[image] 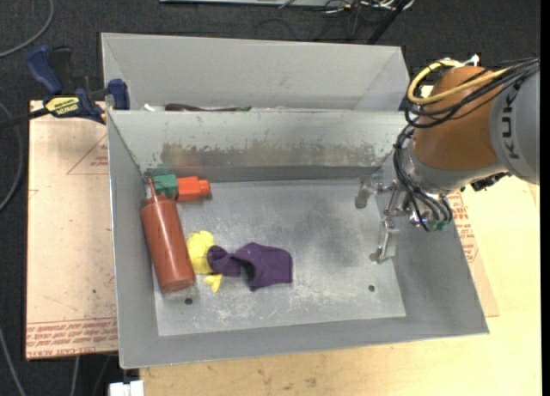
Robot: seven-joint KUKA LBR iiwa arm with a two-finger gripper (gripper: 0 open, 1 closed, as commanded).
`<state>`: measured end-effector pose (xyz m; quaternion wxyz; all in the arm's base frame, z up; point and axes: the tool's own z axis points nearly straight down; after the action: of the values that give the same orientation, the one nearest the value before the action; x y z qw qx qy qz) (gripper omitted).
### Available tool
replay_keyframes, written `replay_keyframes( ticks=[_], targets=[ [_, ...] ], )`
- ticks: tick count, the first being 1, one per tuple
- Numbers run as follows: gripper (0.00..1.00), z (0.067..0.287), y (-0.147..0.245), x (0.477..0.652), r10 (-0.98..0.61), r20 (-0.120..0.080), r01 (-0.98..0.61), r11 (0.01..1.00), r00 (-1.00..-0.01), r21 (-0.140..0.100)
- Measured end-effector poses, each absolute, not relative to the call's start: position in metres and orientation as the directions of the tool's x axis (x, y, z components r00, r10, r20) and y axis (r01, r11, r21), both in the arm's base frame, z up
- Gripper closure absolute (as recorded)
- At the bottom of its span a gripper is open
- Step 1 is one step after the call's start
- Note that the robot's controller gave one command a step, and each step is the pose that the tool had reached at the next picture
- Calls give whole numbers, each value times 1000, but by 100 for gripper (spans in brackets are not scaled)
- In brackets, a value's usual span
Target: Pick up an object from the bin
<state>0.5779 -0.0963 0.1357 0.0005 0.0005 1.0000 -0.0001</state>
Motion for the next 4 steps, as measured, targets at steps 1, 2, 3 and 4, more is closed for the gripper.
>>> replay_keyframes(
  ticks=[1, 2, 3, 4],
  targets=[
    [0, 124, -58, 586, -29, -1, -29, 1000, -1000, -2],
    [0, 95, -33, 602, -210, -6, -210, 978, -978, 4],
    [0, 88, -25, 561, -247, -1, -247, 969, -969, -1],
    [0, 90, 13, 578, -139, -1, -139, 990, -990, 3]
  ],
)
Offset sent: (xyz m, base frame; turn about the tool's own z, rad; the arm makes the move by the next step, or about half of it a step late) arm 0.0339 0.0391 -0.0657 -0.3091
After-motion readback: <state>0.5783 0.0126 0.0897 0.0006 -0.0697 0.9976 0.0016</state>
